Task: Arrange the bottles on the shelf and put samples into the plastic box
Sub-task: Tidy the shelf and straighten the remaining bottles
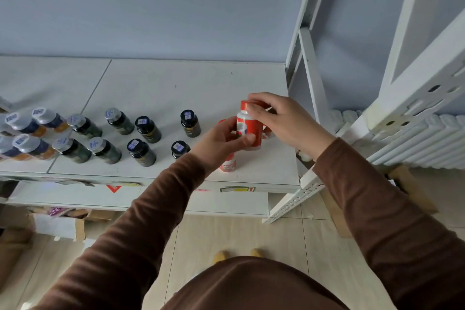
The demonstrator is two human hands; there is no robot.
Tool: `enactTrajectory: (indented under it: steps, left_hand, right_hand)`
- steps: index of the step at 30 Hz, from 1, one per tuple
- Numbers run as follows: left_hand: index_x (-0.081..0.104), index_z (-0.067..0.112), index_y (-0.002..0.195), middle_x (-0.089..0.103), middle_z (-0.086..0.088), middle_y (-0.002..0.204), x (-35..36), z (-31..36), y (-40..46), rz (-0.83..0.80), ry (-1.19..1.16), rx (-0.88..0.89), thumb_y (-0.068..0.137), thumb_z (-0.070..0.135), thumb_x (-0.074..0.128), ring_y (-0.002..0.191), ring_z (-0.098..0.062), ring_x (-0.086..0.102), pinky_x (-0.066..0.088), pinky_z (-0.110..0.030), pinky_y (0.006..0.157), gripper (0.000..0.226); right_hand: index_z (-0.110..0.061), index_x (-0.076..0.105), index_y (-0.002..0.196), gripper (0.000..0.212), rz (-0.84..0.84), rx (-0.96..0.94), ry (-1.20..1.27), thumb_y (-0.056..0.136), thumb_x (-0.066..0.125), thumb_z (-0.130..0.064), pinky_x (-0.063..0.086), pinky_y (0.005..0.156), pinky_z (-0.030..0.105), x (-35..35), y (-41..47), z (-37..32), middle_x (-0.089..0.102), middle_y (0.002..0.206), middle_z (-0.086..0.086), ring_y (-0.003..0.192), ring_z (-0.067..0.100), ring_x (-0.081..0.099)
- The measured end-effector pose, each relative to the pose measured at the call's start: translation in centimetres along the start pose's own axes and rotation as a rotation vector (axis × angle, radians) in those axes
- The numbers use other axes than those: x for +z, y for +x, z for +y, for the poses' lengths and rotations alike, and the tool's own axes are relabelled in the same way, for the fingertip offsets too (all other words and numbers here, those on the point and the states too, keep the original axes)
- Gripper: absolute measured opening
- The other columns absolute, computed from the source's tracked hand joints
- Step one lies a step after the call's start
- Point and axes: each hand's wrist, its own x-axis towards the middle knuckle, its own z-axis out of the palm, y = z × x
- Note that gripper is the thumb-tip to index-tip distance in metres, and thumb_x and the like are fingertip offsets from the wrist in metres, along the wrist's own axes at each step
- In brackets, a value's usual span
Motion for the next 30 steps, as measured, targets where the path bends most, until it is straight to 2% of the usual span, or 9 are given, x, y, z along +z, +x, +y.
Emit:
enactTrajectory:
  steps: [2,4,9,12,17,23,26,28,30]
  left_hand:
    - [0.058,0.016,0.114,0.070,-0.005,0.105,0.6,0.2,0.2,0.145,0.263,0.011,0.078,0.027,0.078,0.095,-0.015,0.067,0.053,-0.034,0.090,0.043]
    - [0.055,0.018,0.109,0.068,-0.002,0.101,1.1,-0.3,0.7,0.249,0.374,0.054,0.072,0.026,0.082,0.091,-0.016,0.065,0.055,-0.036,0.085,0.046]
    - [0.053,0.020,0.111,0.059,0.003,0.105,1.5,-2.0,2.1,0.251,0.743,0.134,0.069,0.035,0.082,0.095,-0.018,0.055,0.039,-0.027,0.076,0.054]
    - [0.057,0.023,0.124,0.055,-0.001,0.120,0.3,-2.0,2.7,0.168,1.026,0.155,0.076,0.034,0.077,0.110,-0.021,0.045,0.034,-0.025,0.086,0.053]
    - [0.059,0.028,0.127,0.053,0.001,0.131,-1.4,-1.7,3.4,0.207,1.130,0.121,0.087,0.025,0.067,0.119,-0.023,0.041,0.037,-0.033,0.098,0.041]
    - [0.060,0.029,0.123,0.054,0.000,0.130,-1.8,-2.5,4.0,0.218,1.141,0.090,0.089,0.030,0.064,0.121,-0.023,0.042,0.040,-0.036,0.099,0.035]
    - [0.060,0.028,0.122,0.055,0.000,0.128,-2.2,-2.7,4.4,0.236,1.120,0.072,0.089,0.031,0.063,0.119,-0.023,0.043,0.040,-0.035,0.096,0.034]
    - [0.059,0.027,0.123,0.055,-0.001,0.127,-2.5,-2.8,4.9,0.239,1.112,0.063,0.088,0.030,0.064,0.118,-0.023,0.043,0.041,-0.036,0.095,0.035]
    - [0.058,0.027,0.124,0.056,-0.002,0.128,-2.6,-2.7,5.5,0.240,1.112,0.056,0.088,0.030,0.064,0.118,-0.023,0.043,0.041,-0.036,0.095,0.037]
  right_hand:
    - [-0.024,0.053,0.138,0.049,-0.027,-0.020,-0.102,0.093,0.061,-0.042,0.051,0.093,0.031,-0.2,-0.4,0.4,0.061,0.129,-0.004,0.110,0.013,0.060]
    - [-0.026,0.050,0.140,0.055,-0.030,-0.030,-0.178,0.090,0.064,-0.043,0.045,0.097,0.028,-0.3,-1.0,0.6,0.058,0.133,-0.003,0.115,0.013,0.057]
    - [-0.023,0.056,0.126,0.043,-0.007,-0.080,-0.380,0.088,0.067,-0.040,0.039,0.082,0.024,0.4,-1.3,1.8,0.063,0.121,-0.003,0.105,0.015,0.058]
    - [-0.019,0.056,0.122,0.038,-0.005,-0.068,-0.496,0.088,0.069,-0.029,0.040,0.080,0.025,1.4,-1.0,4.1,0.065,0.118,0.000,0.104,0.020,0.061]
    - [-0.020,0.057,0.112,0.027,-0.057,0.009,-0.618,0.086,0.064,-0.018,0.047,0.078,0.028,4.2,-0.9,8.7,0.067,0.105,0.008,0.096,0.028,0.065]
    - [-0.023,0.051,0.128,0.050,-0.099,0.064,-0.656,0.083,0.072,-0.028,0.048,0.095,0.036,5.3,-1.1,10.2,0.061,0.129,0.007,0.111,0.026,0.060]
    - [-0.017,0.052,0.132,0.053,-0.032,0.095,-0.468,0.086,0.069,-0.038,0.044,0.098,0.038,4.0,0.2,9.1,0.057,0.130,0.008,0.117,0.028,0.053]
    - [-0.017,0.053,0.131,0.041,0.165,0.066,-0.490,0.092,0.063,-0.022,0.044,0.095,0.038,3.0,2.1,8.4,0.055,0.131,0.008,0.117,0.029,0.049]
    - [-0.019,0.048,0.139,0.056,0.179,0.081,-0.582,0.088,0.060,0.000,0.045,0.099,0.039,2.8,4.0,8.0,0.047,0.140,0.008,0.124,0.030,0.043]
